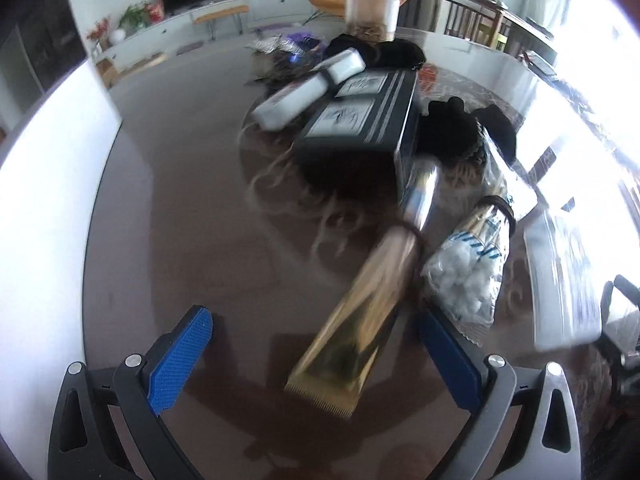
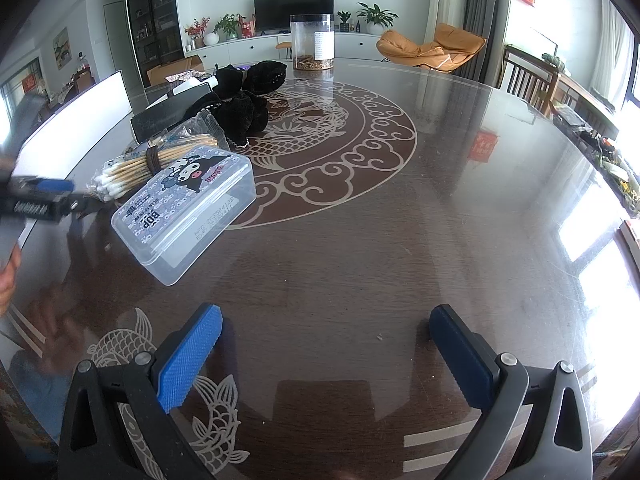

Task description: Organize objects

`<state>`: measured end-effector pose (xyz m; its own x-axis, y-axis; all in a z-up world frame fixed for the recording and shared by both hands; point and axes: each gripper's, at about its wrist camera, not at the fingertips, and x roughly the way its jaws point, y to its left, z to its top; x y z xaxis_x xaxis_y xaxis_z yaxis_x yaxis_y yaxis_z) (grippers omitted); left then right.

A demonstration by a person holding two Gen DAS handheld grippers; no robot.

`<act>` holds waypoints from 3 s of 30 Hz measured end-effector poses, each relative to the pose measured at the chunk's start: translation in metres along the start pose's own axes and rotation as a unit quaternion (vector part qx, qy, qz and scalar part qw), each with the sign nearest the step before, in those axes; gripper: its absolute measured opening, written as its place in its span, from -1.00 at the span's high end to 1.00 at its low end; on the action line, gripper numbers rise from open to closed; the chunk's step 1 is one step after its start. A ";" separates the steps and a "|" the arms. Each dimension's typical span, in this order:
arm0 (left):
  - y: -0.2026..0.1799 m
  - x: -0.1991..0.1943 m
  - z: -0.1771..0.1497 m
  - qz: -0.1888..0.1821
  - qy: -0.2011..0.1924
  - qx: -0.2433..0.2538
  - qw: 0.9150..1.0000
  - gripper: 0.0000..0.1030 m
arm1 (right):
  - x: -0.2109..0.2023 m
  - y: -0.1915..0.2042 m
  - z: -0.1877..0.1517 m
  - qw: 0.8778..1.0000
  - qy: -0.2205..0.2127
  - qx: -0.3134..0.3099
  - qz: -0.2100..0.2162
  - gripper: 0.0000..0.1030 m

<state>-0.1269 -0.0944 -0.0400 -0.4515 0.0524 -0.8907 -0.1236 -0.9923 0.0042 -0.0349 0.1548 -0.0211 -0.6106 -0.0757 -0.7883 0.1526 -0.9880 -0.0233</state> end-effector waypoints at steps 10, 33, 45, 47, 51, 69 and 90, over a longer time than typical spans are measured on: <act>-0.033 -0.021 -0.009 -0.014 -0.026 0.002 1.000 0.46 | 0.000 0.000 0.000 1.000 0.000 -0.001 0.000 -1.00; -0.032 -0.045 -0.097 0.064 -0.052 -0.114 0.990 -1.00 | -0.001 -0.001 0.000 1.000 0.000 -0.001 0.000 -1.00; -0.033 -0.046 -0.097 0.065 -0.052 -0.113 0.990 -1.00 | 0.000 -0.001 0.000 1.000 0.000 -0.001 -0.001 -1.00; -0.033 -0.046 -0.098 0.065 -0.052 -0.113 0.990 -1.00 | 0.000 -0.001 0.000 1.000 0.000 -0.001 -0.001 -1.00; -0.033 -0.046 -0.099 0.065 -0.053 -0.112 0.990 -1.00 | 0.000 -0.001 0.000 1.000 0.000 -0.001 -0.001 -1.00; -0.034 -0.049 -0.104 0.067 -0.053 -0.111 0.990 -1.00 | 0.000 -0.001 -0.001 1.000 -0.001 -0.001 -0.001 -1.00; -0.036 -0.047 -0.093 0.068 -0.052 -0.110 0.990 -1.00 | 0.000 0.000 0.000 1.000 -0.001 -0.002 -0.001 -1.00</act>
<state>-0.0186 -0.0714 -0.0406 -0.5415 -0.0832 -0.8366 0.1354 -0.9907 0.0109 -0.0348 0.1553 -0.0215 -0.6117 -0.0744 -0.7876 0.1540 -0.9877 -0.0263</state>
